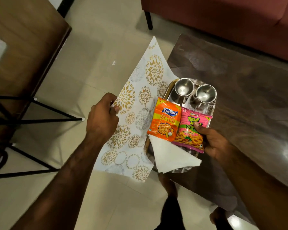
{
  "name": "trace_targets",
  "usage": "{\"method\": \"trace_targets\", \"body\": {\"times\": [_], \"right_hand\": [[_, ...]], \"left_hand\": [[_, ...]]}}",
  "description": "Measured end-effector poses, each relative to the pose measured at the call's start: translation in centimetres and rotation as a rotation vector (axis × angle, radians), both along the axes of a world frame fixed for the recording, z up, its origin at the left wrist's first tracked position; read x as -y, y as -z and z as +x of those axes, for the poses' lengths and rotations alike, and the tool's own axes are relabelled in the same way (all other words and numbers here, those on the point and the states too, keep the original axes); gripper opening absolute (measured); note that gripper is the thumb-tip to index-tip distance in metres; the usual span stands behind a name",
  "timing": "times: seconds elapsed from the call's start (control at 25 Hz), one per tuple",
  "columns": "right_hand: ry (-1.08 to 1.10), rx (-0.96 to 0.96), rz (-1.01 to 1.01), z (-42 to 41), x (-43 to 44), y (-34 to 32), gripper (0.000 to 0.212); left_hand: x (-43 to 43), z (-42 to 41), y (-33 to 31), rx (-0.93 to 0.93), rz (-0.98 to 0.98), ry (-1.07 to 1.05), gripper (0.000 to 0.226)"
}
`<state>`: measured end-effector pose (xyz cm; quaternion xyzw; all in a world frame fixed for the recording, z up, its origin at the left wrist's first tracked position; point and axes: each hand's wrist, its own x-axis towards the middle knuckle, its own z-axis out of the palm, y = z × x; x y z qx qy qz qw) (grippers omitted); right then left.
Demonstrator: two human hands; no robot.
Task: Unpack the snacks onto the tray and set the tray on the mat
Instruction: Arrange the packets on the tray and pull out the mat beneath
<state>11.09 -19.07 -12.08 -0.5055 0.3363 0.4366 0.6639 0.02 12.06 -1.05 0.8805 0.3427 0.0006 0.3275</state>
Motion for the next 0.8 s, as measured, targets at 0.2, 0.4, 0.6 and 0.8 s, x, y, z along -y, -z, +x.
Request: {"method": "trace_targets", "body": {"times": [0.2, 0.4, 0.6, 0.8], "right_hand": [[-0.034, 0.005, -0.078, -0.4, -0.6, -0.1, 0.025], [-0.107, -0.027, -0.182, -0.5, -1.2, -1.6, 0.021], [-0.04, 0.299, -0.607, 0.3, -1.6, -4.7, 0.032], [-0.247, 0.898, -0.761, 3.1, -3.6, -11.0, 0.048]], "left_hand": [[-2.1, -0.9, -3.4, 0.027, -0.043, -0.028, 0.015], [-3.2, -1.6, -7.0, 0.025, 0.006, -0.006, 0.016], [-4.9, -1.4, -12.6, 0.094, -0.002, 0.028, 0.015], [-6.1, -0.8, -18.0, 0.18, -0.094, 0.15, 0.014]]}}
